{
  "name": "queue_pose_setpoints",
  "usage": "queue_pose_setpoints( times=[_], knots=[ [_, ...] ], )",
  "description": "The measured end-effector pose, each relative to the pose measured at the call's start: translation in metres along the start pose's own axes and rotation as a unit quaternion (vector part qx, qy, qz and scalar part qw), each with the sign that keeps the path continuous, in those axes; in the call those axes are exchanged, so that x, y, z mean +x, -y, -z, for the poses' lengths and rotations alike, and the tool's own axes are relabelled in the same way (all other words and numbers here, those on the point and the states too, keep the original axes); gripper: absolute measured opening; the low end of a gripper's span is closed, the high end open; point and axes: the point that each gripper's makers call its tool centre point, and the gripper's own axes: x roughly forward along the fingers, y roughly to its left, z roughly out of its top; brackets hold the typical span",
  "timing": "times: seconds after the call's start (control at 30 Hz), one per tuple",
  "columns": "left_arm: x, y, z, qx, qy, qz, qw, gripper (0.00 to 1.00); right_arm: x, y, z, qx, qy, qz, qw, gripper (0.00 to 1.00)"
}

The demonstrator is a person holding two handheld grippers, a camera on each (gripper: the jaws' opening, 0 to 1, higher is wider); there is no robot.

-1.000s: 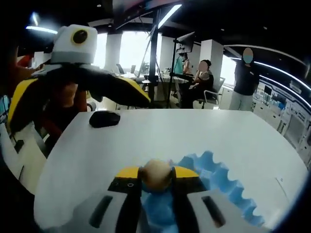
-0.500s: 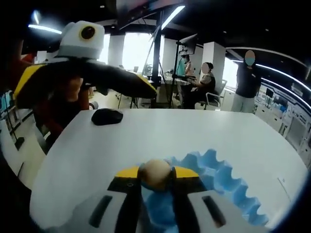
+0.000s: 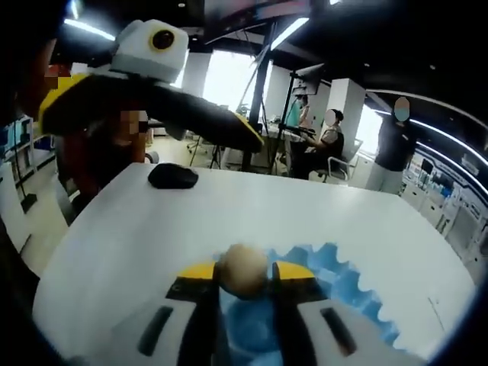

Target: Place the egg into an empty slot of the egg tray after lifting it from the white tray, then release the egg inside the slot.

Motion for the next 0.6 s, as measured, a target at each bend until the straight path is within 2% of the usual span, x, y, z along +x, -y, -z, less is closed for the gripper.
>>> queue_pose_setpoints(
  times=[0.6],
  knots=[
    [0.004, 0.003, -0.002, 0.008, 0.001, 0.007, 0.9999, 0.61, -0.031, 0.005, 0.003, 0.008, 0.007, 0.002, 0.9999, 0.29]
  ],
)
